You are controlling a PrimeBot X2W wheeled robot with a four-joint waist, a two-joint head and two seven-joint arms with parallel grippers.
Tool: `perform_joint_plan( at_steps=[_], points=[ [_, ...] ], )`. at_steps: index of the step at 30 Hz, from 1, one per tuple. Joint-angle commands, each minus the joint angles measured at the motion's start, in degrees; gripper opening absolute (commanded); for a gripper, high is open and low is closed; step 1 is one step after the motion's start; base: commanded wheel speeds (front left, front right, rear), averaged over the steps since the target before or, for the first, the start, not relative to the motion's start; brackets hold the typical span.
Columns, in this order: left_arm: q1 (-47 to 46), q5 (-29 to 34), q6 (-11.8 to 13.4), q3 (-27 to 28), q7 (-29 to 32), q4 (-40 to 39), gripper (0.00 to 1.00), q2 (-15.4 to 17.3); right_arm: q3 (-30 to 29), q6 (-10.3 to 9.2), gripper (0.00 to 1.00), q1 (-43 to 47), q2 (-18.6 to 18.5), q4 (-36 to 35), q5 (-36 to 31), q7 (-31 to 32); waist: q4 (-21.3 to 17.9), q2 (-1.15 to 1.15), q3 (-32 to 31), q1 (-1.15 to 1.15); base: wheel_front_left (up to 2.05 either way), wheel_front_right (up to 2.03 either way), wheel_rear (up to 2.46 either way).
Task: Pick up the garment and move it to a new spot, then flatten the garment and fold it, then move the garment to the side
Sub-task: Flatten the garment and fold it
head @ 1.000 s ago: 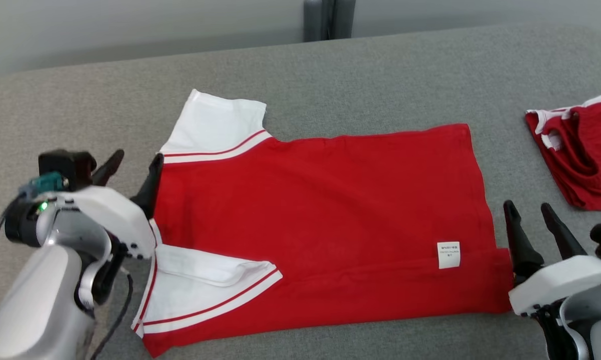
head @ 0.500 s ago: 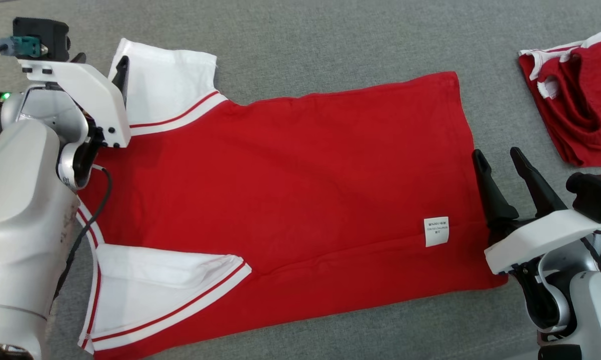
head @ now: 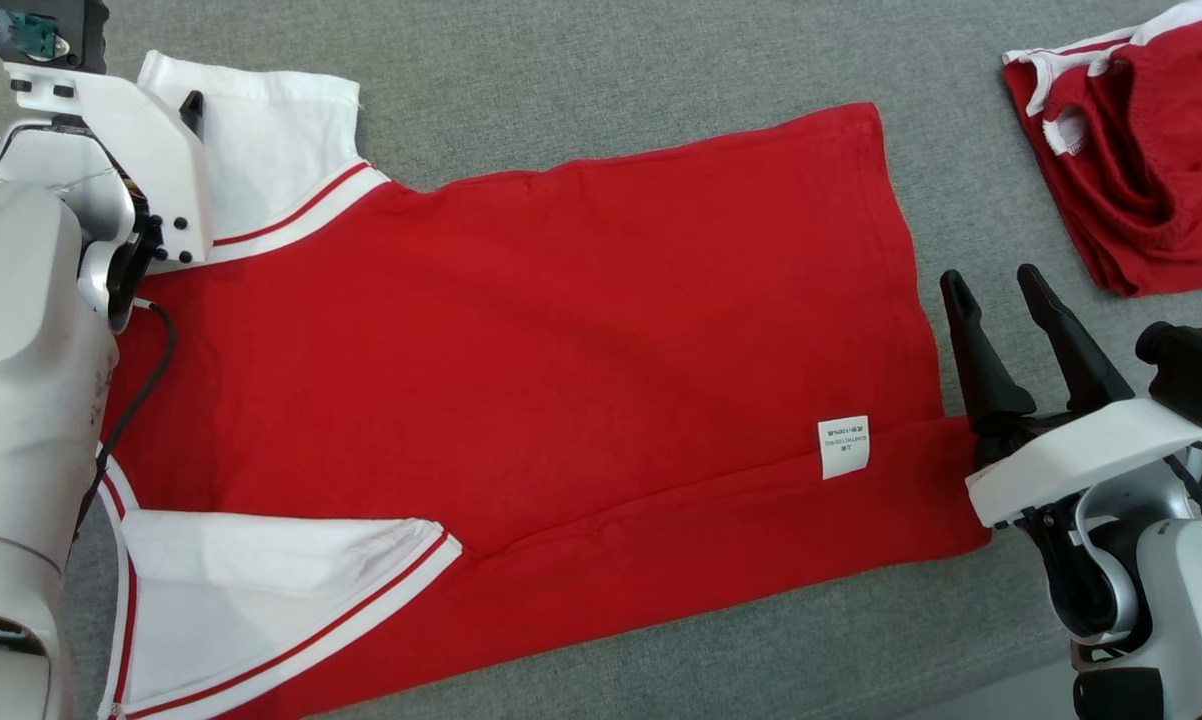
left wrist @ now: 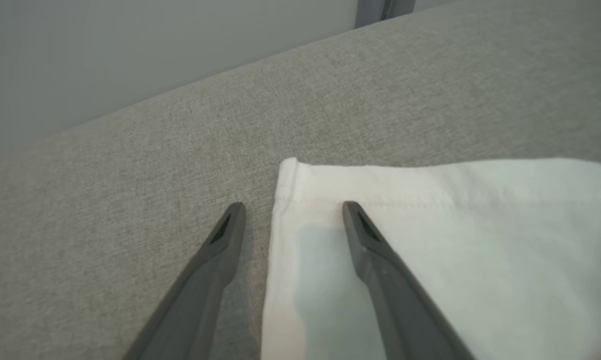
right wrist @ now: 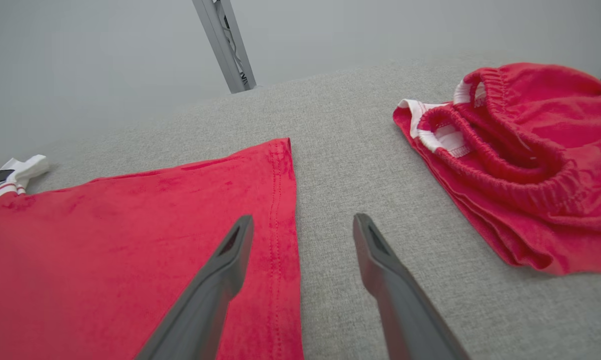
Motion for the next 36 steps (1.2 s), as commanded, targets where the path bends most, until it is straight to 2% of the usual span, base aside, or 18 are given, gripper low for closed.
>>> perform_joint_plan(
  at_steps=[1,2,3,4,5,13,21,28,36],
  points=[
    [-1.07,0.90,-0.26,-0.86,0.62,1.96,1.00,0.02,0.16,0.03,1.00,-0.93,-0.43,0.20,0.35,-0.69,-0.24,0.00,-0.06,0.00,0.00,0.00,0.00],
    [-1.07,0.90,-0.26,-0.86,0.62,1.96,1.00,0.02,0.16,0.03,1.00,-0.93,-0.43,0.20,0.35,-0.69,-0.24,0.00,-0.06,0.00,0.00,0.00,0.00],
    [-1.29,1.20,-0.36,-1.20,0.86,2.86,0.68,-0.08,0.25,0.03,1.00,-1.11,-0.43,0.22,0.38,-0.80,-0.35,0.00,-0.08,0.00,0.00,0.00,0.00],
    [-1.45,1.30,-0.42,-1.49,1.20,3.62,0.31,-0.14,0.40,0.03,1.00,-1.23,-0.43,0.28,0.47,-0.89,-0.43,0.00,-0.10,0.00,0.00,0.00,0.00],
    [-1.59,1.45,-0.50,-1.80,1.15,4.31,0.02,-0.15,0.53,0.03,1.00,-1.40,-0.46,0.32,0.55,-1.11,-0.51,0.00,-0.10,0.00,0.00,0.00,0.00],
    [-2.37,0.97,-1.45,-2.64,-1.96,7.40,0.00,-1.81,1.72,0.03,1.00,-3.40,-1.81,1.17,0.47,-1.79,0.00,0.00,-1.20,0.00,0.00,0.00,0.00],
    [-2.18,-0.81,-4.40,-2.31,-8.22,7.13,0.00,-3.42,4.56,0.03,1.00,-10.19,-7.54,5.21,-2.22,1.39,3.09,0.00,-3.98,0.00,0.00,0.00,0.00],
    [-1.61,-1.88,-6.34,-3.79,-11.09,5.08,0.00,-4.99,9.08,0.02,1.00,-19.11,-12.99,16.14,-2.45,6.34,6.94,0.00,-5.15,0.00,0.00,0.00,0.00],
    [-2.31,-3.39,-6.93,-5.07,-11.32,2.73,0.00,-6.17,18.78,0.02,1.00,-27.93,-16.63,28.83,2.93,11.25,9.76,0.00,-3.41,0.00,0.00,0.00,0.00]
  ],
)
